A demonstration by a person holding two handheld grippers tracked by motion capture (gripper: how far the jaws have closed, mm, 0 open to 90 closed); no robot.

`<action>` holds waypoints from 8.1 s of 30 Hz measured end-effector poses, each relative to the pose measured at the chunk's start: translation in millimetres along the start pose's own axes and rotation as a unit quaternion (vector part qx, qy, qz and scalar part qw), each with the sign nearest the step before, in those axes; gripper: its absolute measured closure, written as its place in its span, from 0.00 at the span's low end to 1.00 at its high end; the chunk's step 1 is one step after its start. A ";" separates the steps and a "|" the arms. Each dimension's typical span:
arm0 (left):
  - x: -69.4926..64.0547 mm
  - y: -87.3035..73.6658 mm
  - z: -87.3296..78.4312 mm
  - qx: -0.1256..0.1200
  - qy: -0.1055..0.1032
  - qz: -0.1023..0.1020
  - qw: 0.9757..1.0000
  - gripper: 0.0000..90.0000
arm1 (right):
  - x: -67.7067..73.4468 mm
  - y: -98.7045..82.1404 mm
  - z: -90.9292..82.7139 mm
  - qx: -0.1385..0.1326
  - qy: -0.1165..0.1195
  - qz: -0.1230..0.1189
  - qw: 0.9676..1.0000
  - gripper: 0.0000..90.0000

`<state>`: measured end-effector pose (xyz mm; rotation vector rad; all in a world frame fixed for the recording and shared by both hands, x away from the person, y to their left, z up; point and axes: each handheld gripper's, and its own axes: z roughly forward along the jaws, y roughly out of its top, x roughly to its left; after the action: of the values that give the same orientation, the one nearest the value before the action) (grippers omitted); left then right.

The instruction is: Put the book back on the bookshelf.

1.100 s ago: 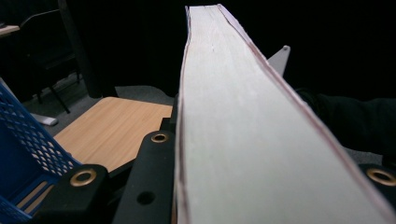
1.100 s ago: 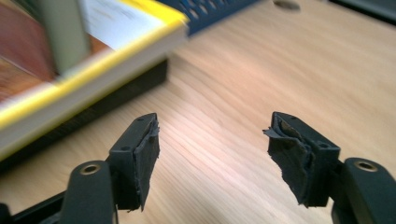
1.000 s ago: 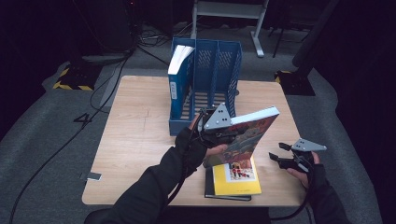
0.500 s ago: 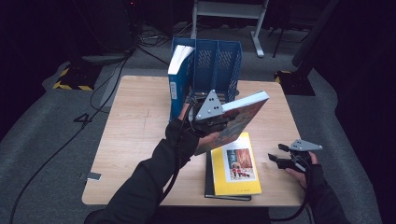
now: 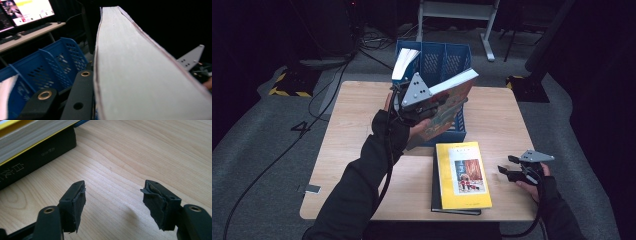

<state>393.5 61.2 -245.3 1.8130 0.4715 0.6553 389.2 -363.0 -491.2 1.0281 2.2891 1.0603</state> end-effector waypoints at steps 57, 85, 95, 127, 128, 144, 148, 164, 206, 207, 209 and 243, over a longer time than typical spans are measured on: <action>82.7 -25.5 117.7 0.051 0.208 -0.129 0.968 0.82 | 3.9 -1.9 2.0 0.005 0.006 -0.013 1.000 0.39; 70.5 -60.6 155.3 0.034 0.244 -0.177 0.953 0.81 | 9.4 -1.2 5.0 0.011 0.015 -0.031 0.999 0.39; 61.6 -80.9 159.0 0.048 0.237 -0.188 0.952 0.81 | 8.4 -2.0 5.4 0.011 0.018 -0.026 0.999 0.39; 64.7 -75.8 132.0 0.144 0.154 -0.148 0.966 0.68 | 7.4 -6.2 7.9 0.021 0.028 -0.015 0.999 0.39; 66.7 -76.0 131.6 0.145 0.149 -0.153 0.966 0.65 | 8.2 -5.7 7.8 0.022 0.028 -0.016 0.999 0.39; 74.7 -68.8 141.9 0.200 0.161 -0.141 0.956 0.81 | 7.7 -6.1 8.3 0.021 0.030 -0.013 0.999 0.39; 76.9 -71.5 148.0 0.183 0.177 -0.145 0.956 0.82 | 7.5 -6.5 7.8 0.020 0.026 -0.012 0.999 0.39; 83.1 -78.8 159.1 0.145 0.273 -0.183 0.933 0.82 | 6.3 -7.3 8.3 0.018 0.030 -0.009 0.999 0.39; 60.0 -67.0 100.5 0.161 0.179 -0.135 0.961 0.50 | 5.5 -7.7 7.9 0.020 0.033 -0.005 0.999 0.38; 58.8 -67.0 98.7 0.159 0.175 -0.133 0.962 0.49 | 5.5 -7.7 7.9 0.020 0.033 -0.005 0.999 0.38; 55.6 -67.4 94.9 0.157 0.169 -0.125 0.965 0.49 | 5.6 -7.7 7.8 0.021 0.032 -0.005 0.999 0.38; -5.4 -136.1 21.3 0.182 0.001 0.003 0.983 0.29 | 9.6 10.6 -14.9 -0.006 0.042 0.009 0.999 0.32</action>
<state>402.8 86.4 -380.6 2.1570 0.6180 0.6033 378.6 -358.0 -474.2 1.0199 2.3413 1.1426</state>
